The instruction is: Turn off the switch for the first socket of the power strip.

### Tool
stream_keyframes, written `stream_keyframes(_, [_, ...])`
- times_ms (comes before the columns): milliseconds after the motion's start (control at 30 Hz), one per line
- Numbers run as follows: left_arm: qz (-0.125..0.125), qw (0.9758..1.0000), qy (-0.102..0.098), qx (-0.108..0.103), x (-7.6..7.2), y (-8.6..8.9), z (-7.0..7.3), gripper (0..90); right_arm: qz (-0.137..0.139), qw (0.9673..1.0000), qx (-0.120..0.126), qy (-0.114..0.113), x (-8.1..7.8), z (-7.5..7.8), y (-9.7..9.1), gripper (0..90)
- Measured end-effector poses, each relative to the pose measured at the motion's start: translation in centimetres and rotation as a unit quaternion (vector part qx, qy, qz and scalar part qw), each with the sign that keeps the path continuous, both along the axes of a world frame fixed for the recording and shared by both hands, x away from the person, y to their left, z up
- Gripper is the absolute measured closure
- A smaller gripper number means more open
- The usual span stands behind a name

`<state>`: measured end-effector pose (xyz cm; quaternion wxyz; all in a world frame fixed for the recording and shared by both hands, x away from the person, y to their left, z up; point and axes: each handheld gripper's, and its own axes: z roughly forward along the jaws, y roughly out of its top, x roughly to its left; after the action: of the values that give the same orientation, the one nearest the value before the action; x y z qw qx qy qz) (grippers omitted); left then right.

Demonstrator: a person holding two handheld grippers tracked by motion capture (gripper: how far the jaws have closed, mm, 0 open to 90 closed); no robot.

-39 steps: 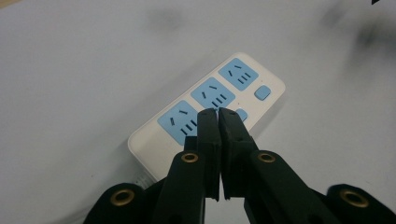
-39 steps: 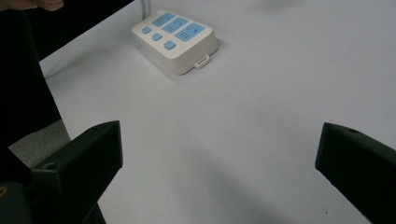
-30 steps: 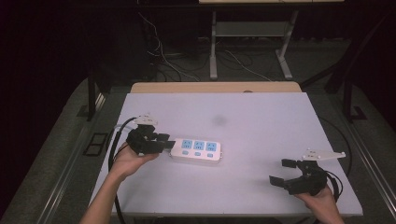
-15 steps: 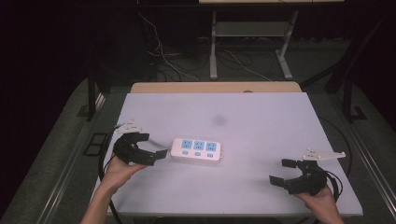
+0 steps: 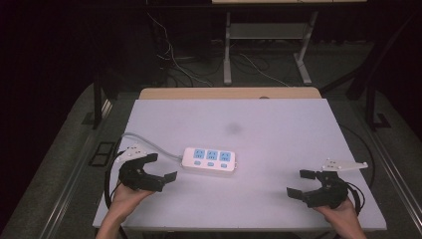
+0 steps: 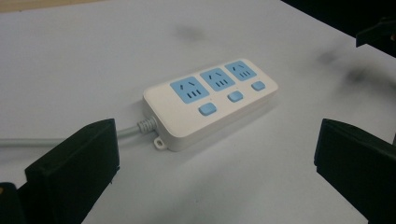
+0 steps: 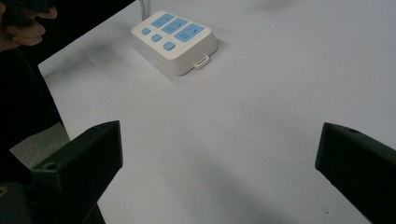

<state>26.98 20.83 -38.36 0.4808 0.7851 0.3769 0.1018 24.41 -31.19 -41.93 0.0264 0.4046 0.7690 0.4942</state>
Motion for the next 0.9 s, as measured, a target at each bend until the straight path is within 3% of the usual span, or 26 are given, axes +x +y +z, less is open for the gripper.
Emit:
stream_keyframes(367, [0.001, 0.9999, 0.009, -0.012, -0.7, -0.3, -2.1, 0.0, 0.001, 1.0000, -0.002, 0.002, 0.0, 0.0, 0.1, 0.4])
stream_keyframes(767, [-0.002, 0.9998, 0.018, -0.007, -0.9, -0.7, -3.6, 0.0, 0.004, 1.0000, -0.005, 0.001, 0.0, 0.0, 0.1, 0.4])
stream_keyframes(900, [-0.008, 0.9996, 0.027, 0.003, -0.9, -0.9, -4.6, 0.0, 0.004, 1.0000, -0.005, 0.001, 0.0, 0.0, 0.1, 0.4])
